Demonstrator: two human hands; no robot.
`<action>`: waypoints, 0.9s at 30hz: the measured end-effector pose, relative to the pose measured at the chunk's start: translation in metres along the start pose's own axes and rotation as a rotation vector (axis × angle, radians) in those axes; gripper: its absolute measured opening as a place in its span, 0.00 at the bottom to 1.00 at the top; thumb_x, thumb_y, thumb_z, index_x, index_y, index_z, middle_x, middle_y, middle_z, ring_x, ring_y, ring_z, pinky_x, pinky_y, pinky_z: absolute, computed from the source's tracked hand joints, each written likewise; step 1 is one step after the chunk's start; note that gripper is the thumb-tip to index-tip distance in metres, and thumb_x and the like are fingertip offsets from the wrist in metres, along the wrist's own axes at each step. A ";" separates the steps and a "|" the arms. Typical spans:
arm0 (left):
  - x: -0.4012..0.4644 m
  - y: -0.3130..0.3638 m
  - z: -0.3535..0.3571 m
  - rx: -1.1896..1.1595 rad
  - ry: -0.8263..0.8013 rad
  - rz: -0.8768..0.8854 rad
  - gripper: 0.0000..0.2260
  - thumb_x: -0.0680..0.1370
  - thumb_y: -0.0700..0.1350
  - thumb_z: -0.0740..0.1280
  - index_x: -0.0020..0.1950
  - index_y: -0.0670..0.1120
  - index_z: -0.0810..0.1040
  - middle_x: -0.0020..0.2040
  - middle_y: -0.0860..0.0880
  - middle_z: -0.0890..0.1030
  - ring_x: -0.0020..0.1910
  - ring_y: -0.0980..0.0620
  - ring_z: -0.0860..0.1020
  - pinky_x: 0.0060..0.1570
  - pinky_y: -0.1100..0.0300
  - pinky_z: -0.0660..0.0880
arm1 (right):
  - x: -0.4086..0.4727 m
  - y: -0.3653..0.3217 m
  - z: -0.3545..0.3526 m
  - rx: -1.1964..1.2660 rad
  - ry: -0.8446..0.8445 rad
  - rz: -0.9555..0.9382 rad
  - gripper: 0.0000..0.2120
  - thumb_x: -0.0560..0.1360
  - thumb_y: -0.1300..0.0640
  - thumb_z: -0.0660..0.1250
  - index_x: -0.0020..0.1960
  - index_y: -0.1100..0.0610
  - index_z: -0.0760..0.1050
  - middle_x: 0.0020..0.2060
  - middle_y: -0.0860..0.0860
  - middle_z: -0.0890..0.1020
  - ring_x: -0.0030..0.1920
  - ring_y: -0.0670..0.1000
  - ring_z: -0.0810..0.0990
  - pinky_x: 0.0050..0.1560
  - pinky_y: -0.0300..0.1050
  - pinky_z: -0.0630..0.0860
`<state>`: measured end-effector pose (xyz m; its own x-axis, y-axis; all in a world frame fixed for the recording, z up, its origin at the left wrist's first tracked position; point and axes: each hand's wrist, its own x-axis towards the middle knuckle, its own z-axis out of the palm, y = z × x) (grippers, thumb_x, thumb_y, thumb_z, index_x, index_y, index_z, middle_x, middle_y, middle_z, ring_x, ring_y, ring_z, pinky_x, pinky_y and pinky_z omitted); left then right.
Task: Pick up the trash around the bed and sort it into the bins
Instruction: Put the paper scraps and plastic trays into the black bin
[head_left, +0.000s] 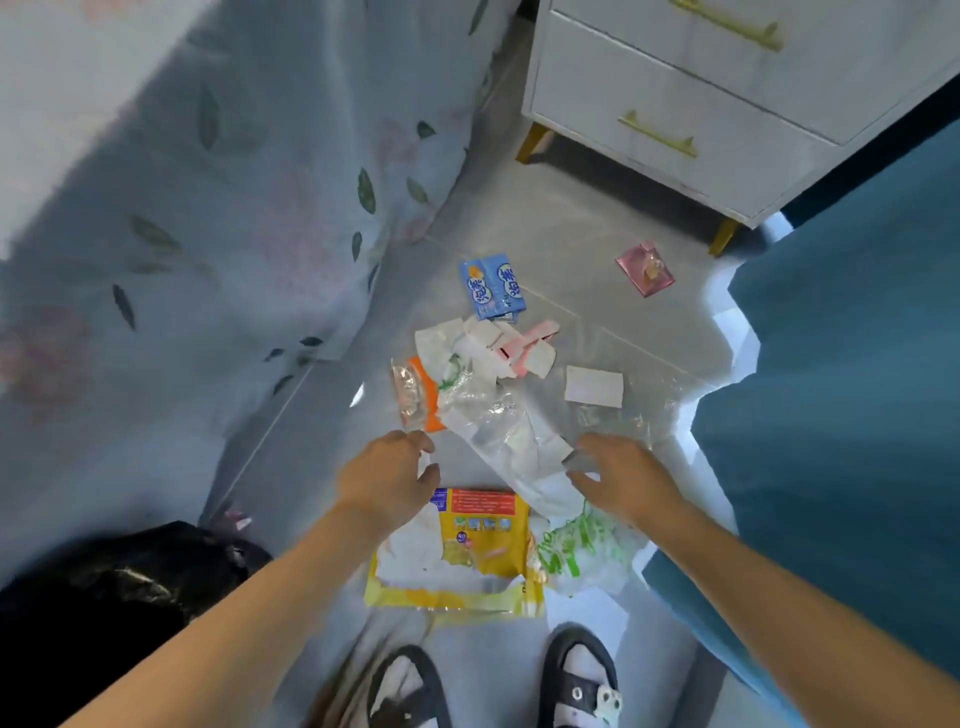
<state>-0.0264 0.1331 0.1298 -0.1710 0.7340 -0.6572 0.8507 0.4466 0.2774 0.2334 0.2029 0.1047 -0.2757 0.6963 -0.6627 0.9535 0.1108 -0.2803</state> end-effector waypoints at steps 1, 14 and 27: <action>0.018 -0.002 0.015 0.009 -0.009 0.005 0.15 0.78 0.52 0.62 0.63 0.52 0.75 0.61 0.50 0.78 0.59 0.48 0.77 0.54 0.53 0.77 | 0.019 0.003 0.012 0.018 0.014 0.003 0.20 0.73 0.45 0.65 0.63 0.50 0.72 0.56 0.52 0.80 0.58 0.55 0.78 0.54 0.48 0.77; 0.206 -0.004 0.160 -0.966 -0.169 -0.366 0.19 0.65 0.51 0.79 0.41 0.43 0.73 0.42 0.42 0.78 0.38 0.47 0.76 0.42 0.52 0.78 | 0.203 0.052 0.088 0.246 0.086 0.028 0.42 0.62 0.36 0.74 0.69 0.55 0.68 0.65 0.53 0.73 0.65 0.53 0.72 0.65 0.46 0.69; 0.174 -0.002 0.187 -1.519 0.043 -0.245 0.08 0.73 0.37 0.72 0.51 0.38 0.80 0.47 0.41 0.83 0.42 0.47 0.82 0.38 0.61 0.82 | 0.196 0.044 0.104 0.545 0.017 -0.044 0.09 0.66 0.50 0.77 0.42 0.49 0.79 0.39 0.43 0.81 0.41 0.44 0.79 0.36 0.34 0.73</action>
<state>0.0353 0.1644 -0.1160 -0.2627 0.5692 -0.7791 -0.4877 0.6184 0.6162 0.2089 0.2705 -0.1100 -0.3078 0.7109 -0.6323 0.7389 -0.2401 -0.6296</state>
